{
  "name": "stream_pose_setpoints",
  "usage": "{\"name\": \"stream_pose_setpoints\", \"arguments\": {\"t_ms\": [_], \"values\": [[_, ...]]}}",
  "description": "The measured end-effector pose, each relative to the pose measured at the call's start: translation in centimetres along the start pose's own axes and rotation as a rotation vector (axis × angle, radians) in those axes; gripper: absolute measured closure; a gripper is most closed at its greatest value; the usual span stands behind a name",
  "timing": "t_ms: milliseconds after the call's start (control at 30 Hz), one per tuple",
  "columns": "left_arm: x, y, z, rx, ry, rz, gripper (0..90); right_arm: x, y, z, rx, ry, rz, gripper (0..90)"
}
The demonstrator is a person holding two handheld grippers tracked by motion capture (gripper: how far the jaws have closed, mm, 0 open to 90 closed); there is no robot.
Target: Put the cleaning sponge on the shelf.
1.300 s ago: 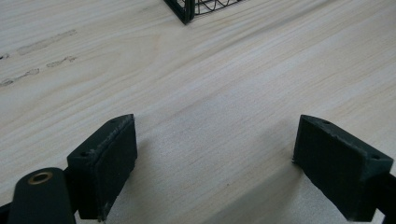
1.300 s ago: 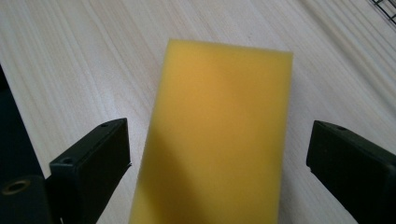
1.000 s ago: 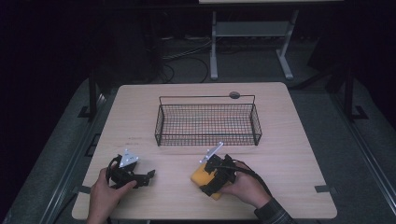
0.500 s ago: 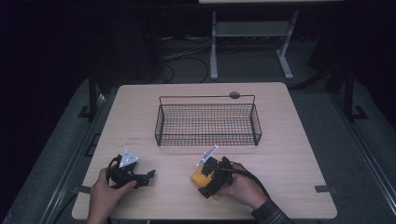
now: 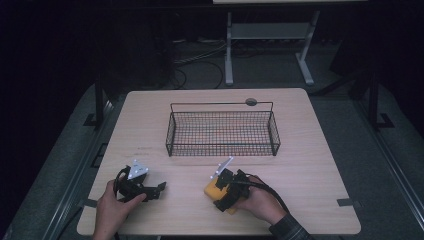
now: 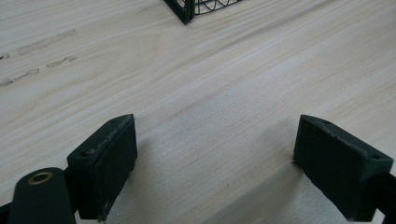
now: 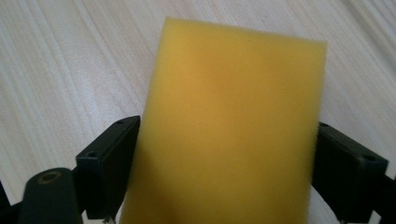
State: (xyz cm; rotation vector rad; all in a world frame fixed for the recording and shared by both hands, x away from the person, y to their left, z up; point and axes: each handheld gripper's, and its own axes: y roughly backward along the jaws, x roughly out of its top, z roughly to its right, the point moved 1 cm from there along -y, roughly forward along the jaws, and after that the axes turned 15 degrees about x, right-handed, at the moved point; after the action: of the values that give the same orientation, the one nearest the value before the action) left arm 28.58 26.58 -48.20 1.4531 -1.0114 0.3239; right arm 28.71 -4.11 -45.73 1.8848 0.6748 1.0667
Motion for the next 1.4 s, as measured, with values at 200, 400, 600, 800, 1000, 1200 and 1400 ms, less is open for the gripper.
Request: {"name": "stream_pose_setpoints", "arguments": {"t_ms": [200, 400, 600, 800, 1000, 1200, 1400], "values": [[0.0, 0.0, 0.0, 0.000, 0.000, 0.000, 12.7, 0.0, 0.1, -0.1, 0.001, 0.003, -0.002, 19.3], [0.0, 0.0, 0.0, 0.000, 0.000, 0.000, 12.6, 0.0, 0.1, -0.1, 0.001, 0.009, -0.006, 20.3], [0.0, 0.0, 0.0, 0.000, 0.000, 0.000, 12.6, -0.1, 0.2, -0.2, 0.008, 0.008, -0.008, 20.5], [0.0, 0.0, 0.0, 0.000, 0.000, 0.000, 12.6, -0.1, 0.4, -0.1, 0.016, 0.010, -0.011, 20.6], [0.0, 0.0, 0.0, 0.000, 0.000, 0.000, 12.6, -0.2, 0.9, 0.0, 0.018, 0.006, -0.002, 20.6], [0.0, 0.0, 0.0, 0.000, 0.000, 0.000, 12.7, -0.4, 1.4, 0.2, 0.017, 0.005, 0.000, 20.6], [0.0, 0.0, 0.0, 0.000, 0.000, 0.000, 12.6, -0.6, 2.0, 0.5, 0.012, -0.005, 0.008, 20.6]]}}
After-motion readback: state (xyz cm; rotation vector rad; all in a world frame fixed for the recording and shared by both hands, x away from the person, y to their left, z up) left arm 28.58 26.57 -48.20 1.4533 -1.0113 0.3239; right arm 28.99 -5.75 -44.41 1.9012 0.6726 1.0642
